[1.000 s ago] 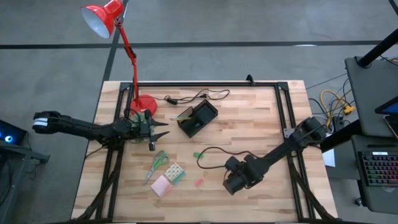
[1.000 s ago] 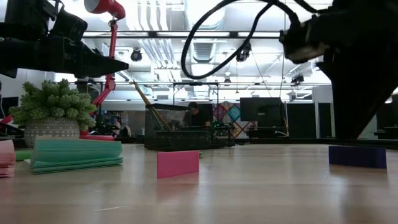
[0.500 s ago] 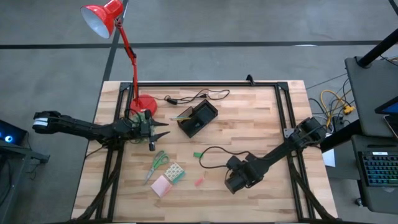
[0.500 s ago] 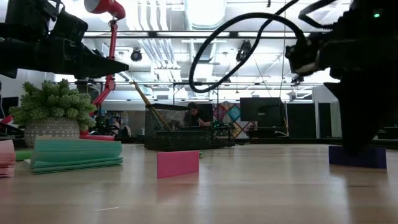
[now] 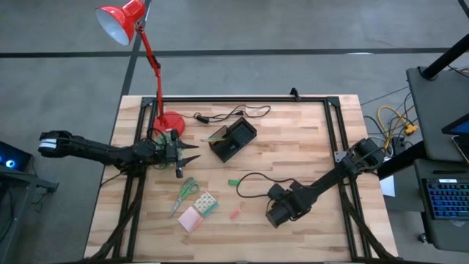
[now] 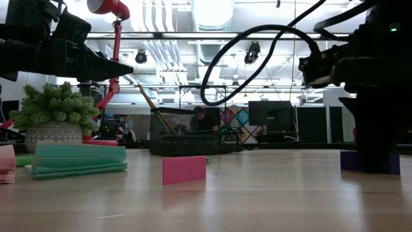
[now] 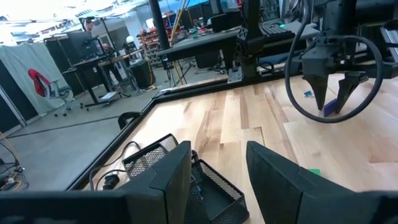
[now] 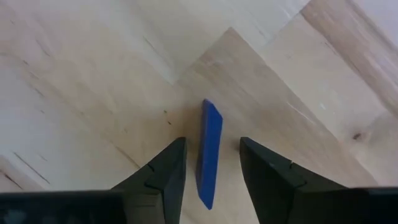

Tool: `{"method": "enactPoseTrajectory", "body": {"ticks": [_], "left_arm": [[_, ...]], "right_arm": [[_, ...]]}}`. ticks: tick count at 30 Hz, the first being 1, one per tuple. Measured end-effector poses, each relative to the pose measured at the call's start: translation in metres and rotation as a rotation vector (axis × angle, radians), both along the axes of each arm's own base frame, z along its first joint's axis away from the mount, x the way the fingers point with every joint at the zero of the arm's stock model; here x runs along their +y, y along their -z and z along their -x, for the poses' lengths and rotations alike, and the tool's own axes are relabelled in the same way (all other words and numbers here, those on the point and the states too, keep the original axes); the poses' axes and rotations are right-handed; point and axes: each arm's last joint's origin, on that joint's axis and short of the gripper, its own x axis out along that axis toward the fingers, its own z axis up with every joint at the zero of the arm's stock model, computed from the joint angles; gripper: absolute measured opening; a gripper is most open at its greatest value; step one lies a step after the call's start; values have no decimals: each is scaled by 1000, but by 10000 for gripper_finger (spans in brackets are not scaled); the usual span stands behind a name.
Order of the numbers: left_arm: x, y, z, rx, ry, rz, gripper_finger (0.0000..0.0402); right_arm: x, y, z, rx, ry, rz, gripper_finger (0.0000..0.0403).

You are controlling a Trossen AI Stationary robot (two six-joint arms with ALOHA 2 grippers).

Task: Pick and place office supplies into organizer
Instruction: Put the blue eraser into the black desk organizer

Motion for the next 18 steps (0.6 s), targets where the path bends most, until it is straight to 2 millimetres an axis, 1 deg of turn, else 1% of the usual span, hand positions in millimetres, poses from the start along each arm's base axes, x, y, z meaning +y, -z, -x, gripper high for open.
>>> {"method": "enactPoseTrajectory", "body": {"ticks": [14, 18], "left_arm": [[0, 0, 0, 0, 0, 0, 142], [0, 0, 0, 0, 0, 0, 142]], "right_arm": [[0, 0, 0, -2, -13, -1, 61], [0, 0, 0, 5, -48, 2, 38]]}}
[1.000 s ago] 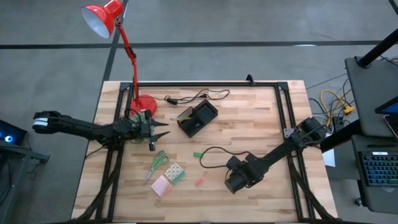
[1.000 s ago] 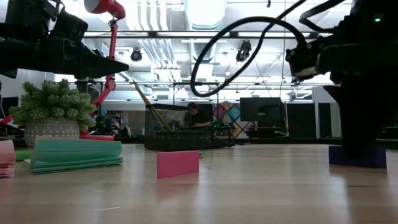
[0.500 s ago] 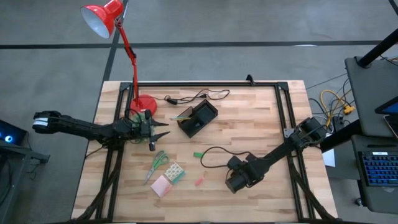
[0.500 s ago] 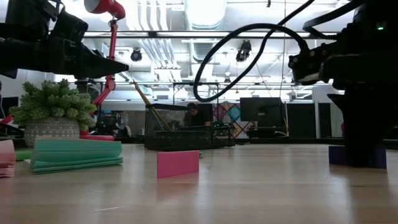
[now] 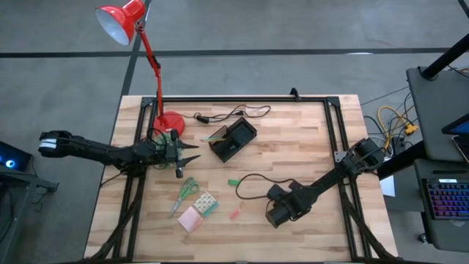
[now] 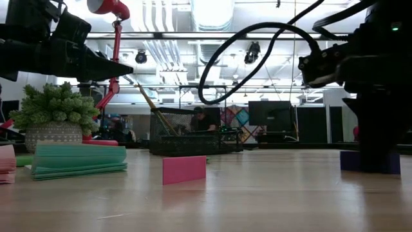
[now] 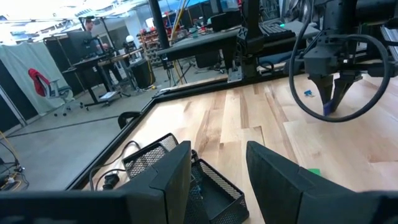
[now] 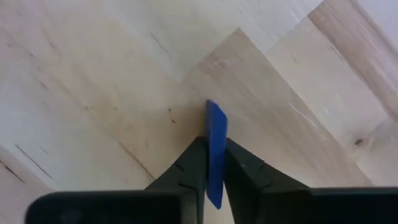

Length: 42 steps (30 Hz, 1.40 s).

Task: Pick and place office supplies into organizer
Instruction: Put the blue eraser into the black desk organizer

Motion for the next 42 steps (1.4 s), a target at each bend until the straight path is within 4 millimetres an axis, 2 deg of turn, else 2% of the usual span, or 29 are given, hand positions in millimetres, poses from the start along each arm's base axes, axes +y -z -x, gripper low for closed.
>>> {"method": "enactPoseTrajectory", "body": {"ticks": [6, 21, 32, 37, 42], "left_arm": [[0, 0, 0, 0, -1, 0, 142], [0, 0, 0, 2, 0, 2, 142], [0, 4, -2, 18, -2, 53, 142], [0, 3, -1, 13, -2, 53, 142], [0, 3, -2, 15, -1, 54, 142]], "right_arm": [[0, 0, 0, 3, -40, 5, 16], [-7, -5, -12, -40, -138, 7, 18], [-26, -35, -49, -145, -318, 85, 18], [-45, -42, -65, -187, -461, 183, 18], [-71, -47, -86, -273, -571, 261, 18]]}}
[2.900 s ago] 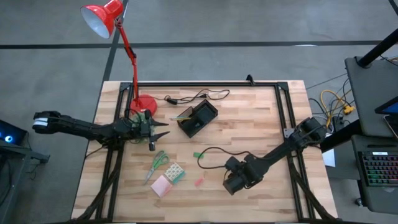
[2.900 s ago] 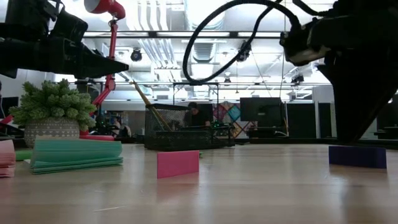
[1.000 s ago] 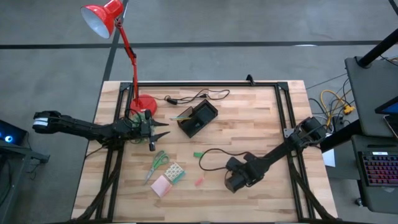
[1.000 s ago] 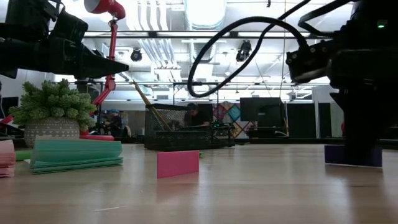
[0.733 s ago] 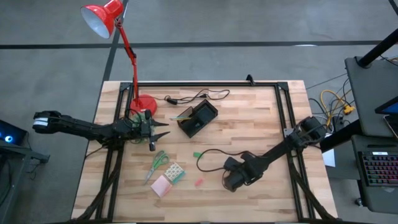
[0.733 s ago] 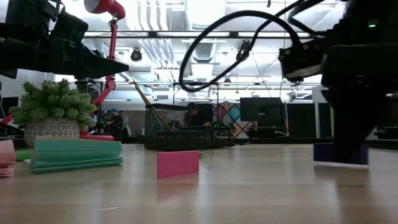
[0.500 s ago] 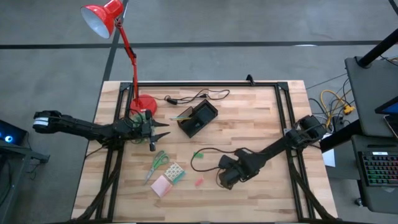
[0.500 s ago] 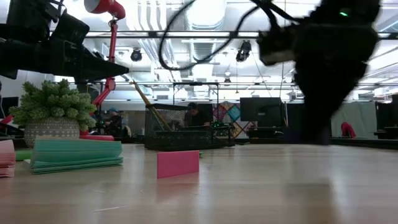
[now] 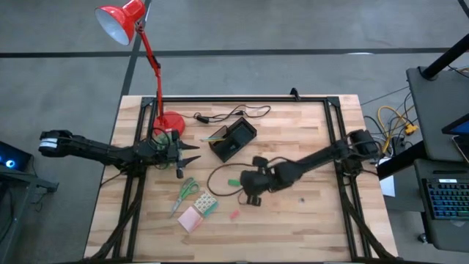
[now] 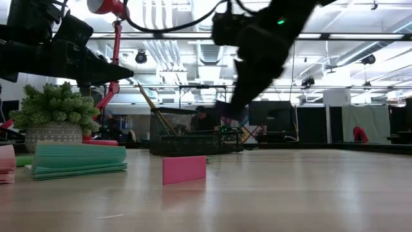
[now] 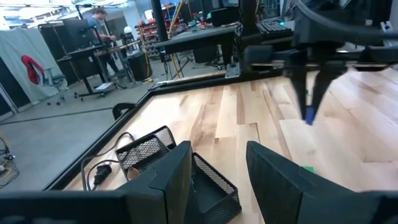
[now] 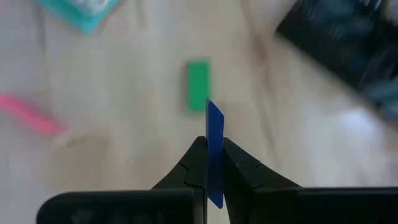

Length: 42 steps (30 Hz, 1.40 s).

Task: Pick and place office supplies into organizer
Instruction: Put the blue eraser into the black desk organizer

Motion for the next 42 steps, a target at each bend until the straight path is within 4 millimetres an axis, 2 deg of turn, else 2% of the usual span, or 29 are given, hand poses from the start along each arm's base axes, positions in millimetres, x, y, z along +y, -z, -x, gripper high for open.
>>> {"method": "enactPoseTrajectory", "body": {"ticks": [7, 15, 22, 31, 42], "left_arm": [[0, 0, 0, -1, 0, 1, 142], [0, 0, 0, -3, 0, -1, 142], [0, 0, 0, -2, -1, -2, 142], [0, -2, 1, -15, -1, -3, 142], [0, -2, 1, -16, -1, -9, 142]], "right_arm": [[-43, -5, -20, -49, -188, 169, 18], [-87, -7, -29, -49, -321, 347, 18], [-121, -2, -30, -95, -408, 341, 18], [-148, 3, -28, -176, -517, 326, 18], [-169, 16, -19, -292, -526, 256, 18]]}}
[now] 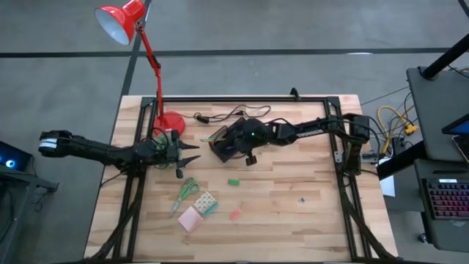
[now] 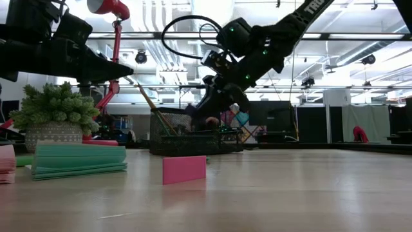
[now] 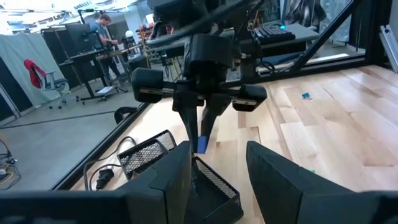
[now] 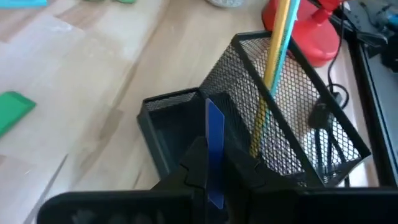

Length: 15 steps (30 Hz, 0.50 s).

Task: Pick and place office supplies into organizer
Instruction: Put the blue eraser into the black desk organizer

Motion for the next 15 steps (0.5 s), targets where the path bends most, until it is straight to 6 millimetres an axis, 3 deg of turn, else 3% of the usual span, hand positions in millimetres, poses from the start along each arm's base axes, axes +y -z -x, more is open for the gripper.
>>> {"method": "enactPoseTrajectory", "body": {"ticks": [15], "left_arm": [[0, 0, 0, 3, 0, 3, 142]], "right_arm": [[-4, 0, 0, -78, -8, -81, 18]]}}
